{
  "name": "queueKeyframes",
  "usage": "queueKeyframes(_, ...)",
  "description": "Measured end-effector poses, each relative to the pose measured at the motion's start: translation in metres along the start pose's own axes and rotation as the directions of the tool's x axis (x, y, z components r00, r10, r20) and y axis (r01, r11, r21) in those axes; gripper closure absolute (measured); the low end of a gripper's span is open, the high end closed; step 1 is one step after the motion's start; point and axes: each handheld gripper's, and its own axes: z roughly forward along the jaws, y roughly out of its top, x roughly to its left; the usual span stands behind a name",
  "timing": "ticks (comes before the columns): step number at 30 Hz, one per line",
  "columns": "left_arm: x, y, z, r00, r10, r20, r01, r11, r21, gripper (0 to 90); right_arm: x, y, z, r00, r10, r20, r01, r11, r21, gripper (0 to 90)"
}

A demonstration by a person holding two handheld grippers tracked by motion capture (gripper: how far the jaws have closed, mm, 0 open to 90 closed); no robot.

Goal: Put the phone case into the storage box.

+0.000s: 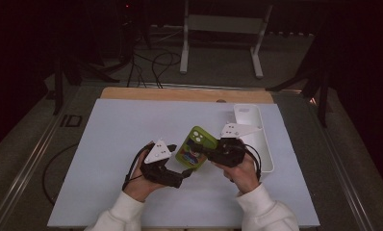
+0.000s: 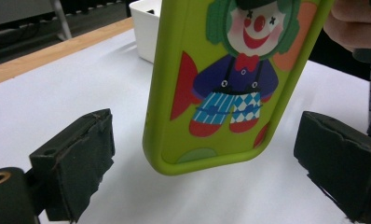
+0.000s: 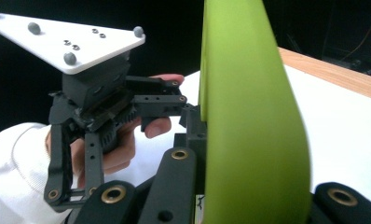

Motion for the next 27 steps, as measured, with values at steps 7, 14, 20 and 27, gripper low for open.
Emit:
queueKeyframes(7,0.0009,-0.0002,-0.0016,0.9988,-0.008,0.048,0.008,0.9999,-0.009,9.5,0.002,0.0022,0.0005,0.9992,-0.022,-0.033,0.022,1.0,0.016,88.7)
queueKeyframes(14,0.001,-0.0011,-0.002,0.9967,-0.007,0.081,0.008,0.9999,-0.012,14.0,0.0029,0.0021,0.0006,0.9975,-0.035,-0.061,0.036,0.999,0.025,88.7)
queueKeyframes(20,-0.0001,-0.0015,-0.0015,0.9946,0.004,0.104,-0.003,0.9999,-0.013,19.1,0.0038,0.0017,0.002,0.9947,-0.049,-0.091,0.052,0.998,0.028,88.7)
queueKeyframes(27,-0.0006,-0.0026,-0.0026,0.9904,0.026,0.135,-0.024,0.9995,-0.018,31.4,0.0047,0.002,0.0039,0.9906,-0.055,-0.125,0.059,0.998,0.028,88.6)
